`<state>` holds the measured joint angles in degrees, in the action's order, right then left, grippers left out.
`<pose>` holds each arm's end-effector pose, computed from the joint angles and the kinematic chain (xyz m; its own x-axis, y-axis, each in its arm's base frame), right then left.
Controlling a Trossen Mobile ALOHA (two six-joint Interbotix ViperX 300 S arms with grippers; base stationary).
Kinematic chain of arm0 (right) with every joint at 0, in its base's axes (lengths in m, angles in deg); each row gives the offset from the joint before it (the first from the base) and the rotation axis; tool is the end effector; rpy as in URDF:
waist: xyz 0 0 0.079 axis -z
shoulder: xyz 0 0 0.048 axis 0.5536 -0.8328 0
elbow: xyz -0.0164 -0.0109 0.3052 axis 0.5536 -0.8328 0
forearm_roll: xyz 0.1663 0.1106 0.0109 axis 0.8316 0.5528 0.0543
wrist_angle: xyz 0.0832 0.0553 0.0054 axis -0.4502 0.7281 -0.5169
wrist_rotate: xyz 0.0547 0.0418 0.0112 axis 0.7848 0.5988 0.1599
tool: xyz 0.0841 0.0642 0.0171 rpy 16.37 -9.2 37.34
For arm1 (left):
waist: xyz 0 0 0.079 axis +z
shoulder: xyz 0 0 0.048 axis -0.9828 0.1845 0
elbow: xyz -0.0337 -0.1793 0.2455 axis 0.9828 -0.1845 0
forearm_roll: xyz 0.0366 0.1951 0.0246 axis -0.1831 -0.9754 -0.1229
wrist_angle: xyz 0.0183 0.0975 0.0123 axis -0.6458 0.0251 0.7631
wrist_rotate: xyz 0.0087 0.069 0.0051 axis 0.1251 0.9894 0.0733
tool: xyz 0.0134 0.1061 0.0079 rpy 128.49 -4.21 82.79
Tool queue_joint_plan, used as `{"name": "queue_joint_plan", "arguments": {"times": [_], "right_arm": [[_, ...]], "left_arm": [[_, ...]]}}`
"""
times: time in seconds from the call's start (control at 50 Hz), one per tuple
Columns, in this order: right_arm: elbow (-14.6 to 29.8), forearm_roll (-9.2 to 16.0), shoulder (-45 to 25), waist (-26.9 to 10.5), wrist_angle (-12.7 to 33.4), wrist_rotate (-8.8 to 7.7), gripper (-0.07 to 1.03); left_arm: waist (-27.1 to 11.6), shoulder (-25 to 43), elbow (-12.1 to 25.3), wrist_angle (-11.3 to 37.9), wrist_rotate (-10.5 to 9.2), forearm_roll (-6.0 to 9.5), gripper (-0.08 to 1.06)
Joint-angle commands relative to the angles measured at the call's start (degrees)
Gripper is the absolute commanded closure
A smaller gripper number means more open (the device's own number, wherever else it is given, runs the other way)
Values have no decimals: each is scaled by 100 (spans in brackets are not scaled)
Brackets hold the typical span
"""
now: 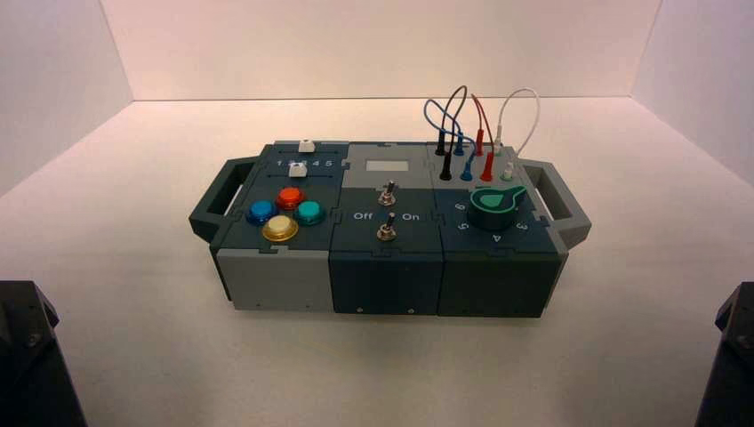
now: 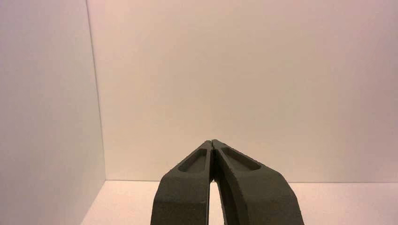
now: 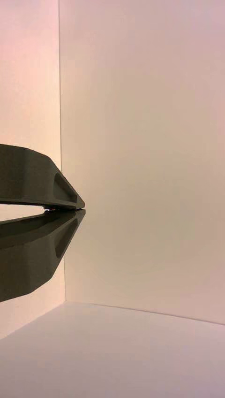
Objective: Move the top slider to position 4.
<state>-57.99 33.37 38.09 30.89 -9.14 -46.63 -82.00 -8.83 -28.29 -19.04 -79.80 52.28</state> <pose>0.2602 0.0106 0.2668 0.9993 0.0367 -0.0093 -0.0361 0.9976 0.0596 0.2517 -0.0099 0.2839 0.9986 -0.0369 0.0381 0.0390 0.9977 -0.0559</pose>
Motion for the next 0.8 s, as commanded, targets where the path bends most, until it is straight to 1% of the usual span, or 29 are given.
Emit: {"name": "queue_joint_plan", "arguments": {"times": [0.02,0.28,0.4,0.5,0.62,0.74,0.8], "right_arm": [[132,9,-18,-26,-26,26,99],[132,9,-9,-62,62,26,99],[132,9,-18,-193,105,26,98],[132,9,-18,-272,158,18,99],[158,9,-53,-272,343,18,98],[193,9,-141,-281,492,18,99],[237,18,-229,-290,606,35,99]], "left_arm": [[-44,44,105,9,-9,9,101],[-79,35,114,44,-9,9,101],[-123,44,158,229,-9,0,101],[-299,88,255,519,-26,44,101],[-519,264,369,738,-176,62,101],[-615,448,475,958,-316,97,101],[-686,571,563,1222,-501,132,101]]}}
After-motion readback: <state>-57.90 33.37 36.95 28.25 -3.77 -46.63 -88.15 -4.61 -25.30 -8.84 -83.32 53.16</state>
